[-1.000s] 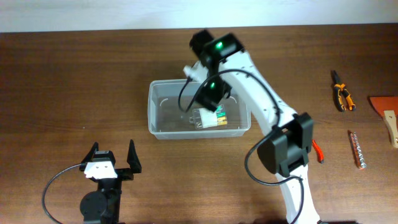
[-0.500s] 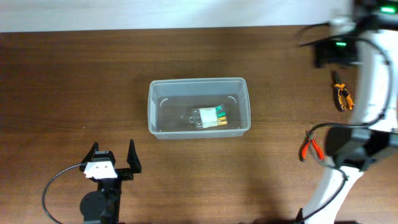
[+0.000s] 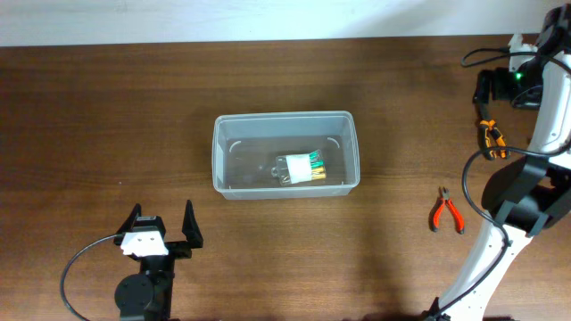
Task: Pack container
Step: 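Move the right gripper over the orange-black pliers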
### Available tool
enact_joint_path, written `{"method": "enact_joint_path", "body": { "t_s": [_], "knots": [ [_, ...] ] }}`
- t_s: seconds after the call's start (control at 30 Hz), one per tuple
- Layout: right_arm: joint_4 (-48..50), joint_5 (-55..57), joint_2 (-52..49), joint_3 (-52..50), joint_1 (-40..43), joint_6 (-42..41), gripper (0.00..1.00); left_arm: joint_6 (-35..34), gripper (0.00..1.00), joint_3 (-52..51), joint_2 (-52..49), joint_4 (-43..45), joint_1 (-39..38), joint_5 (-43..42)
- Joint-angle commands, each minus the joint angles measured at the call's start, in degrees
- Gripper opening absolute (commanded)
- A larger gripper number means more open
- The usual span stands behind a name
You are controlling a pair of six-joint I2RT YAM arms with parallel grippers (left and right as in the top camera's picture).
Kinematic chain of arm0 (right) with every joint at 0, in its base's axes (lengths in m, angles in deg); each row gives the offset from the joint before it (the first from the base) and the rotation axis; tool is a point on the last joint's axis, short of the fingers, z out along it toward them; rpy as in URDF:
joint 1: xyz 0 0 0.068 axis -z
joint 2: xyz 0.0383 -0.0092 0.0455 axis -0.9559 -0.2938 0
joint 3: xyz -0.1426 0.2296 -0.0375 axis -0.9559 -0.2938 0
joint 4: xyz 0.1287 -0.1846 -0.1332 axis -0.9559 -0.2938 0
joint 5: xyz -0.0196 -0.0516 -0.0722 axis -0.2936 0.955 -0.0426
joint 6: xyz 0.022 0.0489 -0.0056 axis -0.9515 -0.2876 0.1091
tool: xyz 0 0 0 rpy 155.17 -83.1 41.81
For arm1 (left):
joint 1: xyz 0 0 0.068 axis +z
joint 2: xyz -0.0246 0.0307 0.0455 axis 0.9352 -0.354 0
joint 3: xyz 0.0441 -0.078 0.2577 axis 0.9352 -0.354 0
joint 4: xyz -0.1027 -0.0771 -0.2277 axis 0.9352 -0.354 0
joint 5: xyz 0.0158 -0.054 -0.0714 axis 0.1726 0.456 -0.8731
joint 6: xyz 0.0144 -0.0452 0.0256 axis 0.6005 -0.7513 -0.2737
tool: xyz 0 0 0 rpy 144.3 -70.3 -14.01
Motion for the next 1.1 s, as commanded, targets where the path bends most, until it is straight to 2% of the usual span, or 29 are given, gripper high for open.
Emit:
{"method": "enact_joint_path", "body": {
  "t_s": [0.0, 0.47, 1.07],
  "knots": [
    [-1.0, 0.2, -2.8, -0.2, 0.1, 1.0, 0.99, -0.1, 0.99, -0.2, 0.3, -0.3, -0.2, 0.0],
    [-2.3, 3.9, -9.9, -2.8, 2.0, 2.6, 0.99, -0.1, 0.99, -0.2, 0.3, -0.3, -0.2, -0.1],
    [1.5, 6.2, -9.9, -11.1, 2.1, 2.5, 0.99, -0.1, 0.99, -0.2, 0.3, -0.3, -0.2, 0.0]
  ]
}}
